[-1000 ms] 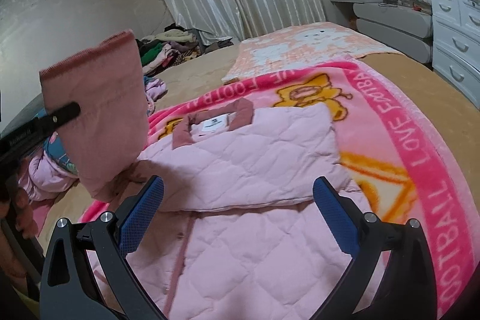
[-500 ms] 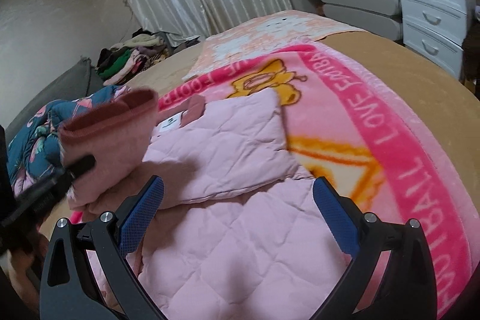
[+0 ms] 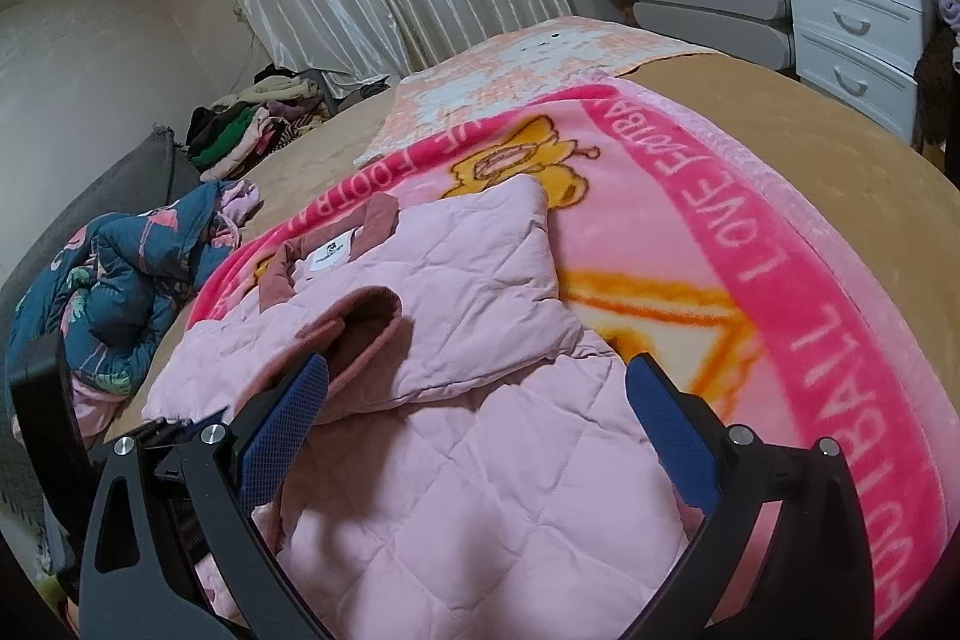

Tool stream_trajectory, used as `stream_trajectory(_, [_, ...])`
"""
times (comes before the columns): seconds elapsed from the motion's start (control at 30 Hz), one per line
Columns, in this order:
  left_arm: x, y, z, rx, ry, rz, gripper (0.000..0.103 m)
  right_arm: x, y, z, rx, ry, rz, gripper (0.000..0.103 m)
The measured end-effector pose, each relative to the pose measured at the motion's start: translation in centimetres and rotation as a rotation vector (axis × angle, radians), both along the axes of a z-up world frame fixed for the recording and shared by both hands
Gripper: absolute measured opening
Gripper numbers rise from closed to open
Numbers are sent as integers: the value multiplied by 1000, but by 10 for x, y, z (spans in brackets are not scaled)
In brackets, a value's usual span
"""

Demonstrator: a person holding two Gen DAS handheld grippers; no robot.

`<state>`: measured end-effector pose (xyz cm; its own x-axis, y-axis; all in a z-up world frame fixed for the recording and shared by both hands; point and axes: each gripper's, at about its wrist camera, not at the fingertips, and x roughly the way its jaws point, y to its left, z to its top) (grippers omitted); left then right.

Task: Fold large clothes
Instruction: 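Lay the sleeve on the jacket front and open the left gripper, then move the right tool to the ribbed front trim and grasp it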

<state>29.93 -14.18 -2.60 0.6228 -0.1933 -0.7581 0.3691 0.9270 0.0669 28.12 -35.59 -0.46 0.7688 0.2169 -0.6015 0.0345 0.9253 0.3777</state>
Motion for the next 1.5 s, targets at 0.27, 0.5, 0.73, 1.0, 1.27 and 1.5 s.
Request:
stream_trajectory(0.27, [-17, -7, -9, 15, 56, -64, 74, -1, 2, -2, 1, 4, 6, 99])
stream_trajectory(0.5, [-38, -5, 6, 8, 59, -129, 84, 2, 4, -7, 24, 16, 11, 99])
stream_trajectory(0.73, [-44, 34, 39, -70, 16, -61, 94, 4, 14, -8, 23, 23, 32, 99])
stream_trajectory(1.0, [-39, 102, 65, -103, -36, 95, 94, 6, 41, -10, 0, 31, 102, 99])
stream_trajectory(1.27, [-30, 165, 62, -125, -41, 264, 94, 8, 74, -19, -17, 59, 183, 99])
stream_trajectory(1.5, [-26, 204, 52, -128, -26, 360, 94, 8, 99, -28, -27, 82, 247, 99])
